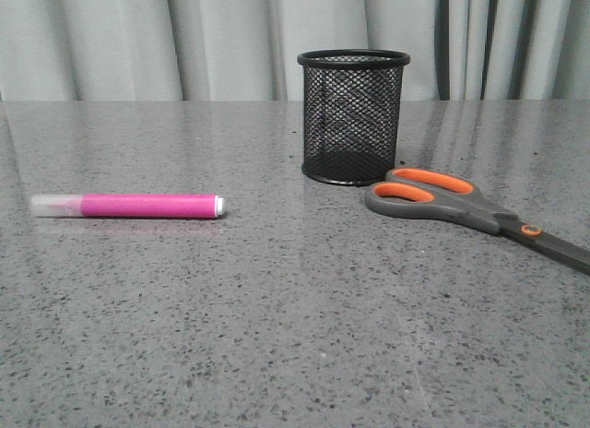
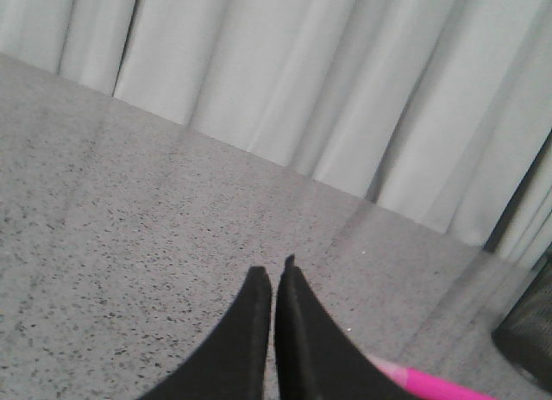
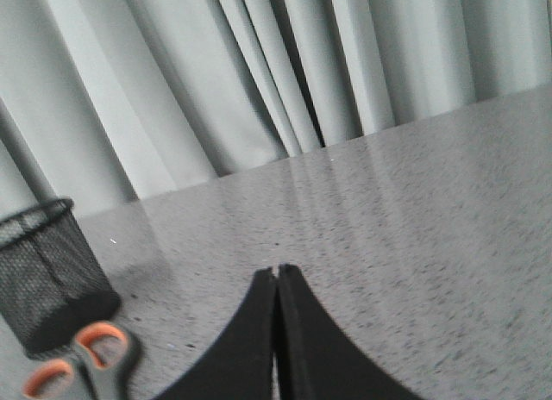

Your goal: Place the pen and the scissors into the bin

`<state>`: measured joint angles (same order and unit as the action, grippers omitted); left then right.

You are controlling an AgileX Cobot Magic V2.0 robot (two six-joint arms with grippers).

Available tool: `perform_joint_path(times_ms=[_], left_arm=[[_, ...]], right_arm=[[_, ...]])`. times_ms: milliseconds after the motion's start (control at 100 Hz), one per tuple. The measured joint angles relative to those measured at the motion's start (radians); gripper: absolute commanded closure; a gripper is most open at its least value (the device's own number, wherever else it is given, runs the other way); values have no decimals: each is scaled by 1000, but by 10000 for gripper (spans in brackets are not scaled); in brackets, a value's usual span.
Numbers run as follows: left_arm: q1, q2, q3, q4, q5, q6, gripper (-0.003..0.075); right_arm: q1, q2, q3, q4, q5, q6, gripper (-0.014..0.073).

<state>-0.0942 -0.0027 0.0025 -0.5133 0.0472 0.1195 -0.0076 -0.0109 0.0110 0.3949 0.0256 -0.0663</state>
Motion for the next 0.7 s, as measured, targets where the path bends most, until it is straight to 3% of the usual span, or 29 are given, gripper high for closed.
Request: perform_joint_path(times_ms=[150,310,490,700], left_arm=[[0,0,0,-166,-18,-2,740],[0,0,-7,-197,2,-4,740],[0,53,-135,-43,141,-4,740],[0,311,-348,130,351,19,739]], right_arm=[[0,0,0,114,0,1,653],[0,0,-27,121,102,2,650],[0,122,-170,43,262,2,650],[0,416,-373,19,461,-108,652]])
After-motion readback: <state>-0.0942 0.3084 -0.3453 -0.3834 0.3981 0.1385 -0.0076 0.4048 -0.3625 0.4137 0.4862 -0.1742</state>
